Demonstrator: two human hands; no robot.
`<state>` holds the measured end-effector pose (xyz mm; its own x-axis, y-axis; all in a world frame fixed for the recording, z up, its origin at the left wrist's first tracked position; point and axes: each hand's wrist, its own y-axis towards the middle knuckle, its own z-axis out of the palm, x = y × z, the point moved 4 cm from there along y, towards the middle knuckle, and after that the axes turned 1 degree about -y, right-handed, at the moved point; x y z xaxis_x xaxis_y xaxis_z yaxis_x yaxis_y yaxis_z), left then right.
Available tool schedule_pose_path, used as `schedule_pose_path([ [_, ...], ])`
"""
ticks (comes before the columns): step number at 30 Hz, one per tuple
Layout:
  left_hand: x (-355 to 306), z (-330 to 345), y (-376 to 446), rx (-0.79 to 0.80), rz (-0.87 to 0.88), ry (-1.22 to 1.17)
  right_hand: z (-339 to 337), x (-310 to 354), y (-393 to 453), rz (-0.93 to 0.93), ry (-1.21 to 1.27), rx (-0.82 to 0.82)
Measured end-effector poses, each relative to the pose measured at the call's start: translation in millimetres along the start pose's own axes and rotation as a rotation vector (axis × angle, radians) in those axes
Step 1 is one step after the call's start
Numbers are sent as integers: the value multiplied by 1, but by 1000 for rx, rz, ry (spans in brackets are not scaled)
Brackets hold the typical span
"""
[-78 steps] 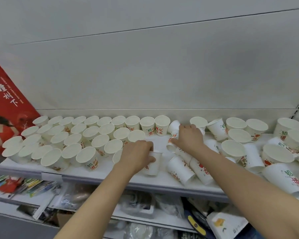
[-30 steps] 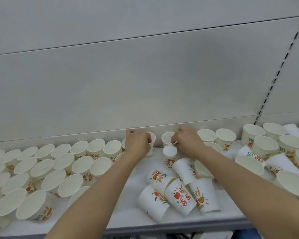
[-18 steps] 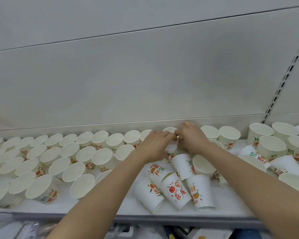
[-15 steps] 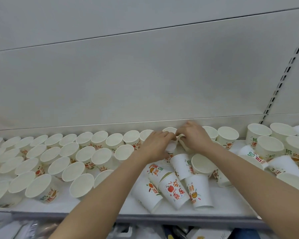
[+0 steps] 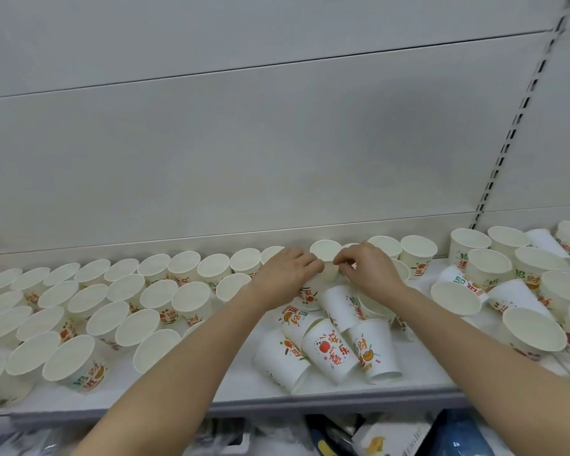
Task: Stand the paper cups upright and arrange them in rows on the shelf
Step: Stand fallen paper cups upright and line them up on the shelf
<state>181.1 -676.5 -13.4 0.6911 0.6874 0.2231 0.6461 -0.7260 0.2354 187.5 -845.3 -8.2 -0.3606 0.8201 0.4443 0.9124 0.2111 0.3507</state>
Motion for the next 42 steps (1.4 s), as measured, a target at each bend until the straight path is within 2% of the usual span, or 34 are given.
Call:
schedule_pose_path([
  [2,6,-6,-5,-13,3,2,2,2,-4,32,25,-7],
  [4,15,-15,-16,-77,-72,-25,4,3,-7,97,73,-48],
  [7,25,-31,-41,-300,-413,-329,0,13,-11,250,228,-142],
  [9,21,-31,-58,-402,-657,-576,0,30,-12,309,432,-142],
  [12,5,-21,-67,-354,-799,-813,5,54,-11,378,774,-158],
  [14,0,-19,-75,-323,-856,-821,7,61,-10,405,801,-193],
  [16,-3,-26,-91,-361,-843,-651,10,65,-9,350,650,-183],
  [18,-16,-42,-107,-458,-640,-509,15,71,-7,247,458,-123],
  [19,-25,-46,-115,-456,-495,-498,19,75,-7,194,371,-81],
  [21,-46,-41,-132,-308,-264,-476,27,82,-9,104,213,-8],
  [22,-52,-34,-139,-206,-227,-444,31,85,-11,65,156,14],
  [23,-55,-28,-146,-131,-249,-420,36,86,-12,32,119,24],
  [25,-56,-22,-154,-65,-413,-433,45,85,-17,14,80,36],
  [27,-55,-24,-156,-48,-590,-480,52,82,-19,15,36,45],
  [29,-57,-29,-152,-48,-664,-480,54,81,-21,2,14,32],
  [33,-58,-35,-138,4,-701,-457,37,79,-37,25,86,-84],
  [35,-52,-38,-136,18,-747,-507,25,75,-53,94,117,-82],
  [38,-45,-43,-143,-8,-763,-538,11,74,-82,184,83,0],
  [42,-50,-50,-156,-38,-679,-401,14,74,-117,194,-188,155],
])
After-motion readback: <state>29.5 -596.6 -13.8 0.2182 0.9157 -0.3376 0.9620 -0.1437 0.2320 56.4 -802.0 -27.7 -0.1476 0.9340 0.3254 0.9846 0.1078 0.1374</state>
